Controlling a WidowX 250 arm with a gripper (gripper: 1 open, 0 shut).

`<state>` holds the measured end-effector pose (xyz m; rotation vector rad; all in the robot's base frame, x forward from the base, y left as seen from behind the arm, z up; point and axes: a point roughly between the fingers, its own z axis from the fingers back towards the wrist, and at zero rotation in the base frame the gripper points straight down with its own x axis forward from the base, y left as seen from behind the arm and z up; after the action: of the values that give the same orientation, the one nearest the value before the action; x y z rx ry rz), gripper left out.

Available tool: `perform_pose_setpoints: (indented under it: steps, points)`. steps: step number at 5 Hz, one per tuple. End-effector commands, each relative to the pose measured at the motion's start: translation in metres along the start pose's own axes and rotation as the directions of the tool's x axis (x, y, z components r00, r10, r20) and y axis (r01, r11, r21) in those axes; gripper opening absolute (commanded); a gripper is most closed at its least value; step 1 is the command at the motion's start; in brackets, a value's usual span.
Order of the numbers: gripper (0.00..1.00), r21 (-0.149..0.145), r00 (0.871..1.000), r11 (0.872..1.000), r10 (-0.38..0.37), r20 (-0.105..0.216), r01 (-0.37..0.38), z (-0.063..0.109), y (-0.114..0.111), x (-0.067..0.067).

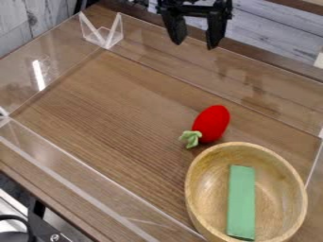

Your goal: Move the red object to the right side of the table

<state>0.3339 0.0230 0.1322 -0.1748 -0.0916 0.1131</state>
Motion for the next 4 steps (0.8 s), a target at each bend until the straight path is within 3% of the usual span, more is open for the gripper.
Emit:
perform_pose_setpoints:
  steps: [1, 2, 4]
  points:
    - [1.0, 0.006, 0.997, 1.0, -0.018, 0.073, 0.018, 0.012, -0.002, 0.007]
    - [1.0, 0.007, 0.998, 1.0, -0.029, 0.057, 0.028, -0.002, -0.002, 0.01]
    - [1.0, 0.015, 0.998, 1.0, 0.022, 0.052, -0.023, -0.018, -0.013, 0.006]
